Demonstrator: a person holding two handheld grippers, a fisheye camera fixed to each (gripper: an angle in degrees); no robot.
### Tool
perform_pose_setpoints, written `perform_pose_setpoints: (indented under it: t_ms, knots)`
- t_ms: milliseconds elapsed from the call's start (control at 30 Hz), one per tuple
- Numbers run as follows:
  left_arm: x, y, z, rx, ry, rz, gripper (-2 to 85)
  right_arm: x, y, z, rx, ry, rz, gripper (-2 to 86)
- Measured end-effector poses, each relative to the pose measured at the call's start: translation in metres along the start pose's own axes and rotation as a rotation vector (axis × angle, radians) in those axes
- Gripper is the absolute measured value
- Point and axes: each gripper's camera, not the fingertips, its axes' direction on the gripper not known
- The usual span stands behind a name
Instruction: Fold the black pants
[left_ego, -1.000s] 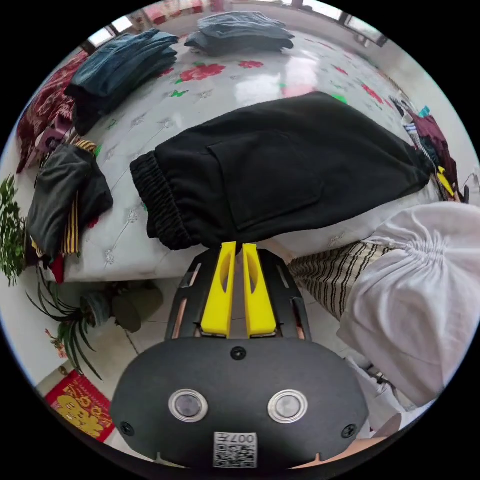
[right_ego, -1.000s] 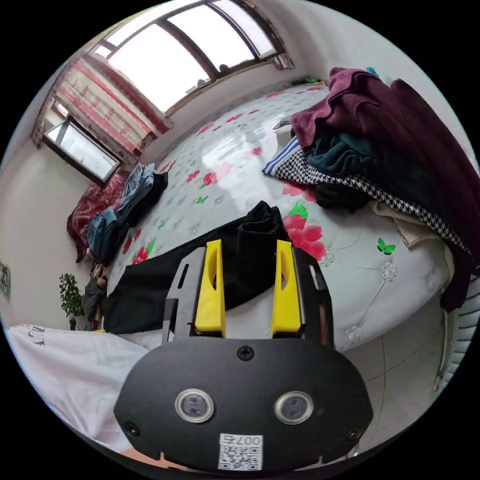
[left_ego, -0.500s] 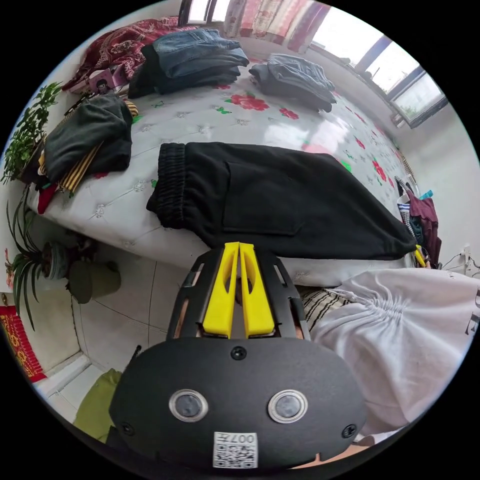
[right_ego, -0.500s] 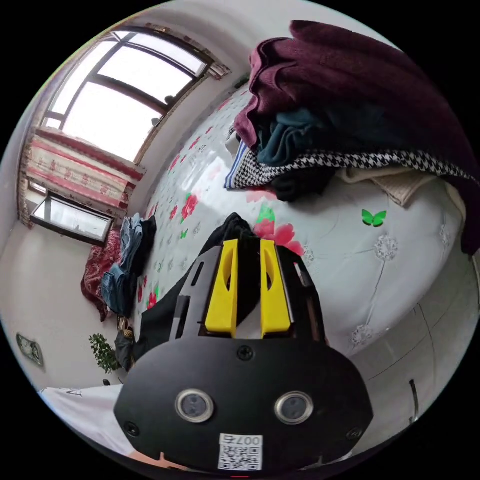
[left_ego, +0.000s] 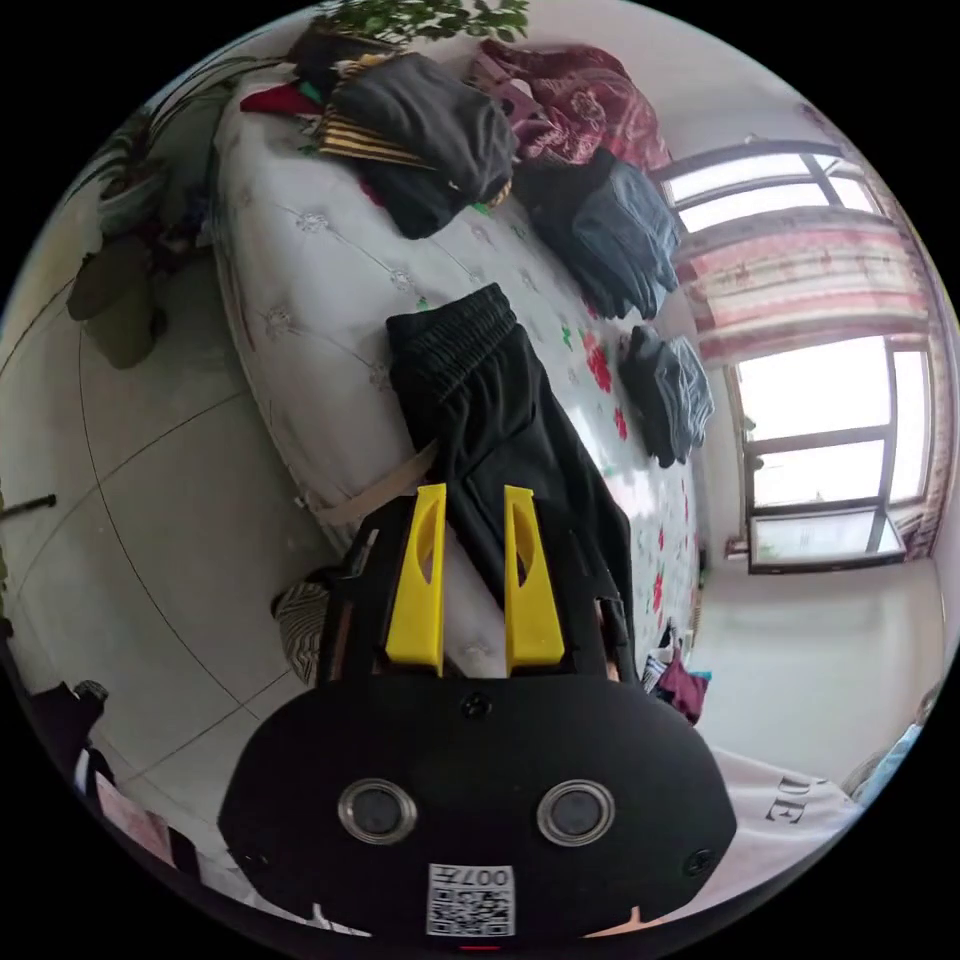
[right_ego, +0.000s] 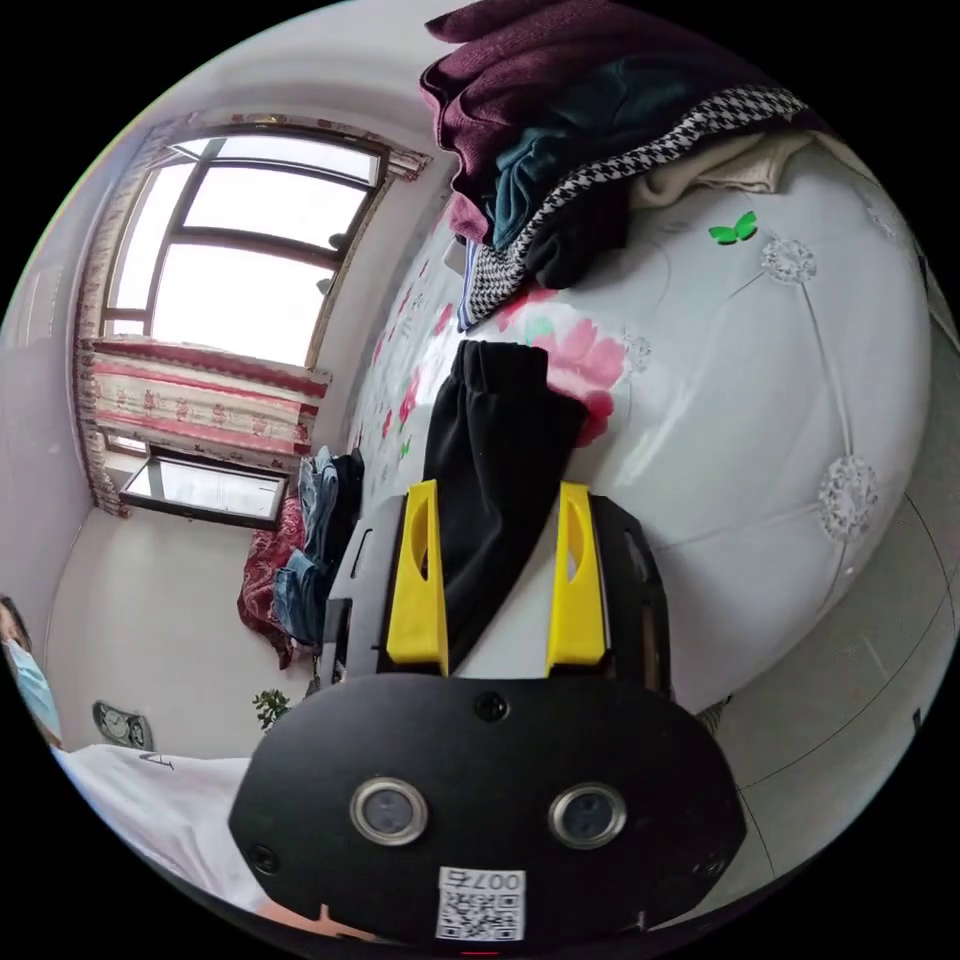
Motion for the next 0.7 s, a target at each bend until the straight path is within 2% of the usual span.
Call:
perform_pose_setpoints:
  t_ms: [133,200,300,367,400,467,533,633,700]
  knots:
    - [-0.002,-0.029,-0.004,0.062,-0.002,-0.023,12.1,-0.003,-0.03,0.032,-0.062,0.112,0.138,4.4]
    - [-0.002,-0.043,-0.002,0.066,0.013,-0.026,13.0,-0.02,-0.04,0.036,-0.066,0.078,0.116,2.2]
    - [-0.005,-0.066,0.001,0.082,0.056,-0.042,14.0,-0.106,-0.044,0.046,-0.102,0.153,-0.193,0.8]
    - [-0.009,-0.083,0.003,0.078,0.064,-0.056,14.3,-0.2,-0.017,0.06,-0.177,0.233,-0.552,0.6]
    - [-0.009,-0.087,0.004,0.074,0.063,-0.055,14.4,-0.223,-0.003,0.065,-0.2,0.246,-0.652,0.6]
    - [-0.011,-0.103,0.006,0.056,0.057,-0.052,14.5,-0.296,0.067,0.084,-0.291,0.265,-1.019,0.9]
    - [-0.014,-0.113,0.007,0.041,0.059,-0.052,14.3,-0.326,0.127,0.1,-0.375,0.202,-1.225,1.3]
    - [-0.022,-0.124,0.009,0.032,0.097,-0.059,14.0,-0.334,0.221,0.152,-0.577,0.084,-1.405,2.5]
    - [-0.027,-0.127,0.008,0.037,0.105,-0.053,13.6,-0.314,0.267,0.204,-0.773,0.074,-1.4,3.3]
